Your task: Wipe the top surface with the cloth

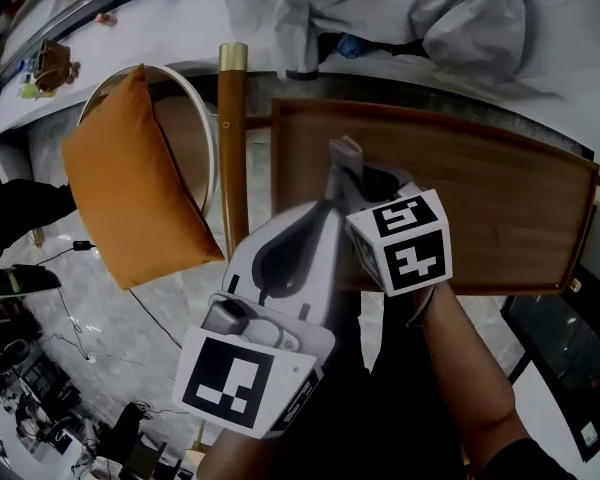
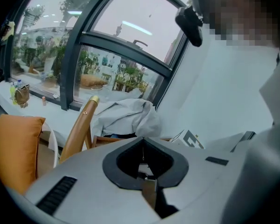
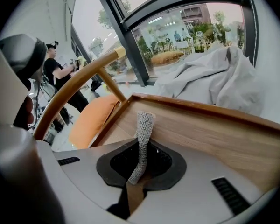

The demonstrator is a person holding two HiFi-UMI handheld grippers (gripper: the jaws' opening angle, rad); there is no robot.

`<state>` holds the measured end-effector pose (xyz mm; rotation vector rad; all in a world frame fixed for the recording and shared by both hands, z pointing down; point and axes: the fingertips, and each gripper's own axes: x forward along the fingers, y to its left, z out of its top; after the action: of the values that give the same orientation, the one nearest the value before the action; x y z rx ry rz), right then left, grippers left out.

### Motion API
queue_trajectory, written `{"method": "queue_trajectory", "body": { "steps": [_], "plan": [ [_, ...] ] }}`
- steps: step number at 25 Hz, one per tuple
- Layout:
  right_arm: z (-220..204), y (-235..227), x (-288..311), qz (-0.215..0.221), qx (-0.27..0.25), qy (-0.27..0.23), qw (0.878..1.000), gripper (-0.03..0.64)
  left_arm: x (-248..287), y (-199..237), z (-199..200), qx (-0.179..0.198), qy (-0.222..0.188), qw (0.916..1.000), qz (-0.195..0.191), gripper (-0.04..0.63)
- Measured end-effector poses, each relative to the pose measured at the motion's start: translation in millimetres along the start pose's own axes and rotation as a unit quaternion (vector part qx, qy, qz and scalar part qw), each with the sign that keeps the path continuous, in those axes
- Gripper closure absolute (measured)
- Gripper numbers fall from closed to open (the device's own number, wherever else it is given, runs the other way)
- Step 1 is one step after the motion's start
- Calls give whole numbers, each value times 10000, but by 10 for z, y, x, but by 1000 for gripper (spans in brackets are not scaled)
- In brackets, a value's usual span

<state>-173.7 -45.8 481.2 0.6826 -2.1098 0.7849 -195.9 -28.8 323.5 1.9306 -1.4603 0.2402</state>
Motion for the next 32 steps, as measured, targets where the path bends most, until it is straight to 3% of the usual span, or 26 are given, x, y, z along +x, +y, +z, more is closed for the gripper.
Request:
{"method": "queue_trajectory", "body": {
  "steps": [13,24,32],
  "plan": [
    [-178,-590,-345,-432,93,-53,9990,580,589,-137,-526,289,876,9956,179,583],
    [-332,-933,-608,-576,194,-40,9981,580,1020,-218,-901,112,1644,9860,235,584],
    [-510,-1304,-874,-762,364,-97,9964,580,1309,-487,-1046,-127,1746,9837,405,584]
  ]
}}
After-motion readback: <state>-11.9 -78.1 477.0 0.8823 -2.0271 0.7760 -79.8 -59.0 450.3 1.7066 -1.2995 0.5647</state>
